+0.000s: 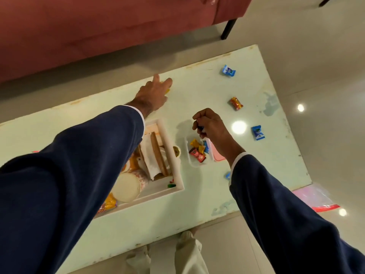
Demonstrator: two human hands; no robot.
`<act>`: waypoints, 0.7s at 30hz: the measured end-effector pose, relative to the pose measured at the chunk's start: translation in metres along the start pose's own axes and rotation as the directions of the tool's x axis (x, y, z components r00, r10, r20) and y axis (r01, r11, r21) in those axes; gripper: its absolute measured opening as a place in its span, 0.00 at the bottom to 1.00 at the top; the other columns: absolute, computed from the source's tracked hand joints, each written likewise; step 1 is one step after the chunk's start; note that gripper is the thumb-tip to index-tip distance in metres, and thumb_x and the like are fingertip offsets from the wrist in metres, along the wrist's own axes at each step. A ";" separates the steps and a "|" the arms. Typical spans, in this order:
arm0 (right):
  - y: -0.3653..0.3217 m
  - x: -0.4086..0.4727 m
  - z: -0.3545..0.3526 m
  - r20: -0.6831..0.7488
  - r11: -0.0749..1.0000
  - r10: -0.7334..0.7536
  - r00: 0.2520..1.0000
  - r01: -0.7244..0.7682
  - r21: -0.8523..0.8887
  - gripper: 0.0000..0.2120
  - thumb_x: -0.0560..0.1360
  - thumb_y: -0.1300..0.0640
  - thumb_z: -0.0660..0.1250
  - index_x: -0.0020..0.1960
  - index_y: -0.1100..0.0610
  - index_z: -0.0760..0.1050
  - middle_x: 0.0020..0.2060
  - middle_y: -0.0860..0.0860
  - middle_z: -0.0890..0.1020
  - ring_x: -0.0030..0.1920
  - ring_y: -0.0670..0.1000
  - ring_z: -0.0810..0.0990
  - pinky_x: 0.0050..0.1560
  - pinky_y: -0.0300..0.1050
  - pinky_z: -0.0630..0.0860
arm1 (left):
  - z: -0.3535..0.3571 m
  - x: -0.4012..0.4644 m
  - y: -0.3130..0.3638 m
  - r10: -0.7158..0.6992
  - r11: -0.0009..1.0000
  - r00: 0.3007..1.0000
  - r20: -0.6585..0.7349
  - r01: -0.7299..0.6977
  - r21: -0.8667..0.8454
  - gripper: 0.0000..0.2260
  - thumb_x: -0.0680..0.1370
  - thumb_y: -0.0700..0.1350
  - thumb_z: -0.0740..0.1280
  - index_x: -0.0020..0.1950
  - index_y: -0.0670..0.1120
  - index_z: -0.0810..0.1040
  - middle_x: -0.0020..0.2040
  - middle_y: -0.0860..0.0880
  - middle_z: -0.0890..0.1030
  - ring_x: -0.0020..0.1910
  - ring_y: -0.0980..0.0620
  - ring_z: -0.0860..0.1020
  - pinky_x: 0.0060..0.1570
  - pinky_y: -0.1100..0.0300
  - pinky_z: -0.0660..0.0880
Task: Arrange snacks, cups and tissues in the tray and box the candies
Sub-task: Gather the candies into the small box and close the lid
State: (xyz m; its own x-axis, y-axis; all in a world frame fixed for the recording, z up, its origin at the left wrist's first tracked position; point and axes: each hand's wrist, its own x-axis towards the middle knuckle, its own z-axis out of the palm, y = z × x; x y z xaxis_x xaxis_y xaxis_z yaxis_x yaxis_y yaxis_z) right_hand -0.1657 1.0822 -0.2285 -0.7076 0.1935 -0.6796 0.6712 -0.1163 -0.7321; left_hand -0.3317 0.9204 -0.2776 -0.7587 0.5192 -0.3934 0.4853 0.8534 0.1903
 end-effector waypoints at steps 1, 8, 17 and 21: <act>0.002 0.000 -0.006 0.008 1.000 0.002 1.000 -0.003 0.005 0.12 0.75 0.71 0.55 0.48 0.59 0.75 0.36 0.55 0.79 0.33 0.50 0.73 0.32 0.43 0.70 | 0.003 0.002 -0.001 0.007 1.000 1.000 -0.006 -0.008 -0.011 0.11 0.81 0.42 0.65 0.57 0.50 0.64 0.59 0.38 0.70 0.47 0.35 0.78 0.51 0.41 0.79; 0.019 -0.008 -0.053 -0.003 0.995 -0.029 1.000 0.028 -0.091 0.14 0.79 0.69 0.57 0.58 0.62 0.78 0.46 0.54 0.79 0.43 0.50 0.80 0.46 0.44 0.80 | 0.003 0.007 -0.002 0.014 1.000 0.999 0.035 -0.015 0.023 0.06 0.84 0.39 0.58 0.59 0.48 0.65 0.55 0.39 0.75 0.45 0.40 0.79 0.50 0.42 0.81; 0.041 -0.045 -0.044 0.039 0.962 0.010 0.999 0.001 -0.273 0.11 0.78 0.64 0.67 0.59 0.54 0.74 0.56 0.59 0.80 0.52 0.58 0.84 0.54 0.55 0.83 | -0.018 -0.052 0.072 -0.051 0.895 0.999 -0.019 0.037 -0.444 0.09 0.84 0.44 0.58 0.59 0.41 0.73 0.42 0.46 0.81 0.39 0.46 0.79 0.36 0.55 0.74; 0.050 -0.058 -0.030 -0.029 0.950 0.011 1.000 -0.019 -0.313 0.19 0.76 0.61 0.70 0.65 0.54 0.73 0.59 0.54 0.79 0.54 0.53 0.80 0.40 0.34 0.77 | 0.009 -0.108 0.112 0.002 0.847 0.987 0.162 0.085 -0.525 0.07 0.83 0.40 0.58 0.62 0.44 0.69 0.35 0.51 0.75 0.32 0.52 0.74 0.28 0.61 0.64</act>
State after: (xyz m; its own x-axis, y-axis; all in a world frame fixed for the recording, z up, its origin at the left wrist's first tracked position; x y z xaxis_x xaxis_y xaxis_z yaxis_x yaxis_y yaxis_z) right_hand -0.0846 1.0941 -0.2249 -0.6938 0.2201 -0.6857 0.7200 0.1910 -0.6672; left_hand -0.1910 0.9597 -0.2217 -0.6773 0.5061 -0.5340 0.1179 0.7911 0.6002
